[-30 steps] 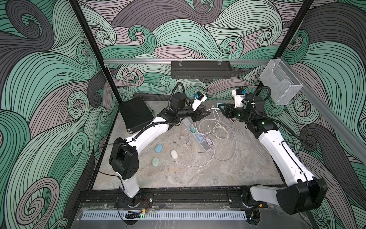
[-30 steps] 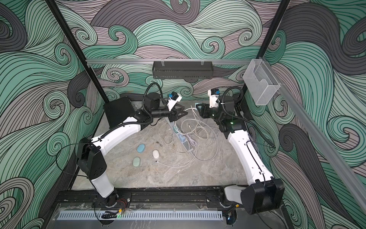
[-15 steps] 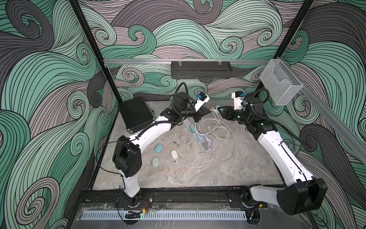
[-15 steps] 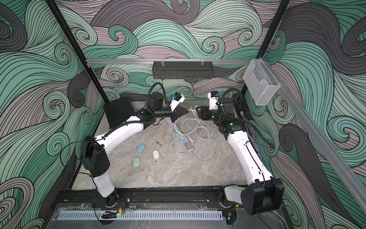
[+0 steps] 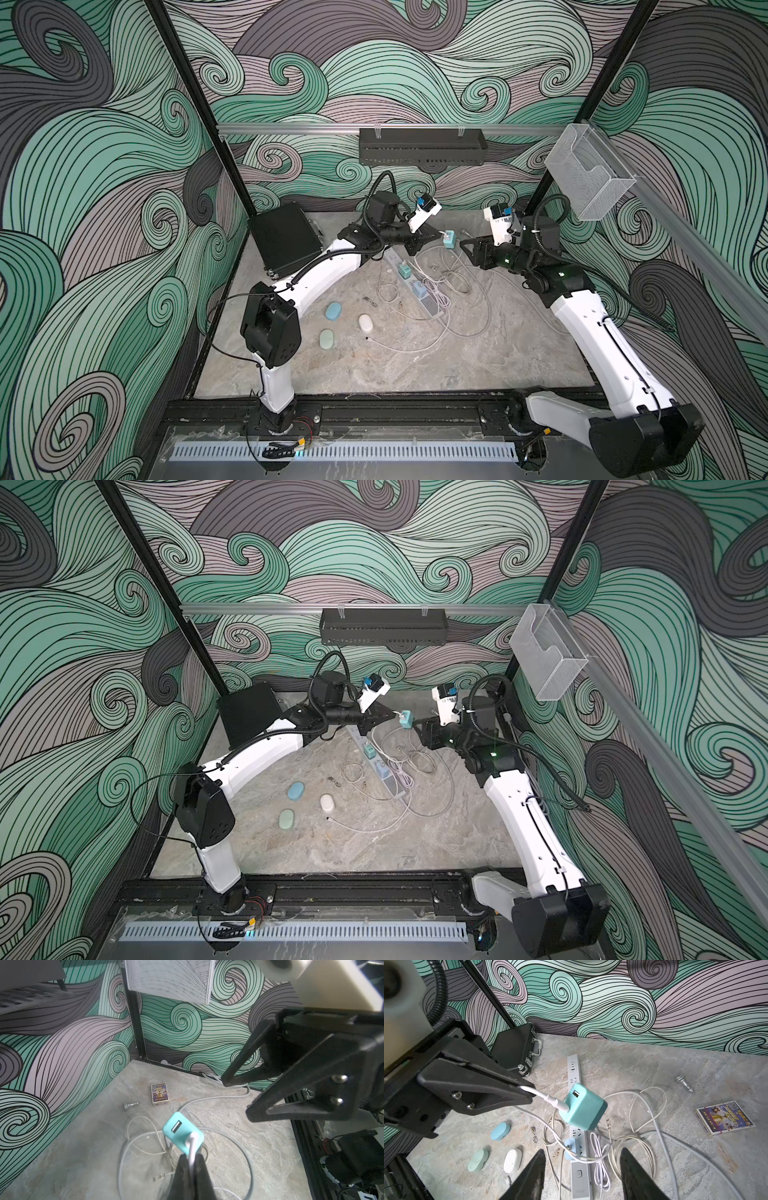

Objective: Charge the bluetooth headset
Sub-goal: Pick up the plug from the center of the board.

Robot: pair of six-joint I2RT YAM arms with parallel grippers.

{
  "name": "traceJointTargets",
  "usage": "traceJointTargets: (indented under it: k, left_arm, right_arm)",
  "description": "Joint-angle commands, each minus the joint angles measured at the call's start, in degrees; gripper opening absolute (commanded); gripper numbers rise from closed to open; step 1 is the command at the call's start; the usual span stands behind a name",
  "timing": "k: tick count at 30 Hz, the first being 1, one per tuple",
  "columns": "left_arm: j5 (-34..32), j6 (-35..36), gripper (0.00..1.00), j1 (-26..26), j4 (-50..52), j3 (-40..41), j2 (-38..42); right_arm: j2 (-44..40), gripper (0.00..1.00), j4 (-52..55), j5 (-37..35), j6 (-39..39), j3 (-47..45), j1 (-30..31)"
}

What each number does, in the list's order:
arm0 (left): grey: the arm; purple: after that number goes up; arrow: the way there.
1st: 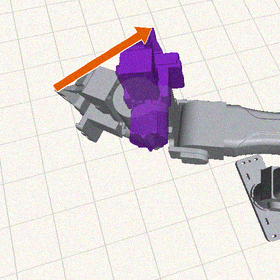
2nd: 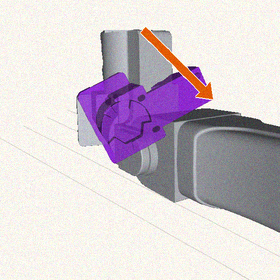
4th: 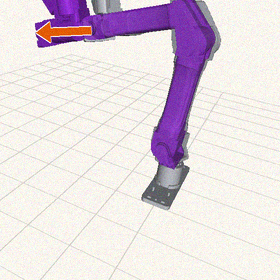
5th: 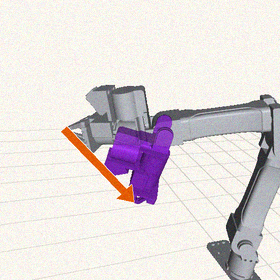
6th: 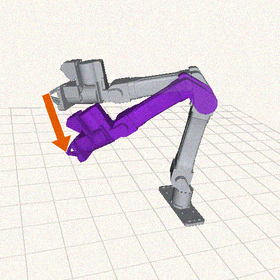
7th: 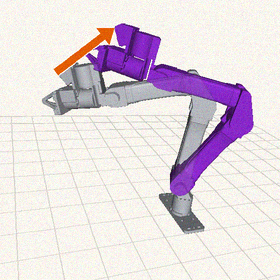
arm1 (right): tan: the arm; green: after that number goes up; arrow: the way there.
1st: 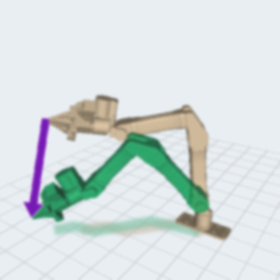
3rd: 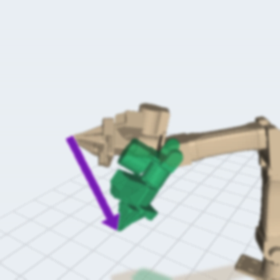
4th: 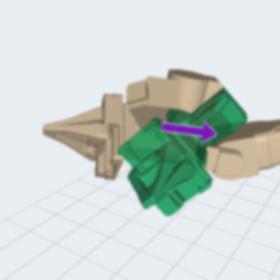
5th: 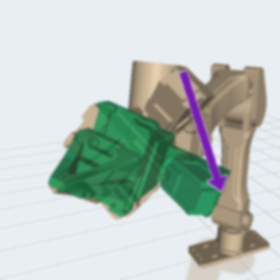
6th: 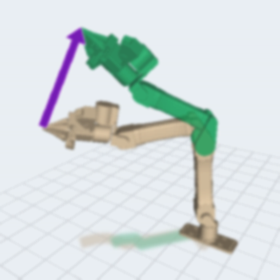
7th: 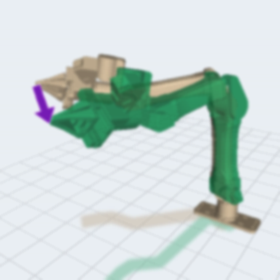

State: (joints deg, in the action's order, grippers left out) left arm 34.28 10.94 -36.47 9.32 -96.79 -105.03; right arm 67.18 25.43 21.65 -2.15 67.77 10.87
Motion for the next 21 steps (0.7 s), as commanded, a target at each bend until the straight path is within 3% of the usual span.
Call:
traceJointTargets:
  k: [1, 5, 11, 15, 21]
  left_arm:
    - [1.1, 1.4, 0.0, -0.1, 0.9, -2.6, 0.0]
    - [2.6, 5.2, 0.0, -0.1, 2.9, -2.4, 0.8]
    - [5.9, 18.8, 0.0, 0.0, 13.1, -2.7, 2.8]
    - [6.0, 24.6, 0.0, 0.2, 18.9, -4.0, 3.4]
    - [7.5, 30.3, 0.0, 0.4, 24.9, -6.1, 3.7]
  right_arm:
    - [0.8, 0.59, 0.2, 3.5, 2.5, -0.2, 0.2]
    - [2.6, 0.64, 1.7, 6.6, 9.7, 1.8, 0.1]
    - [4.7, 0.72, 6.7, 14.7, 32.6, 3.0, -0.4]
    - [6.1, 0.78, 7.1, 17.1, 40.6, 2.9, -0.9]
    - [10.6, 0.78, 15.0, 24.0, 53.9, 6.6, -1.6]
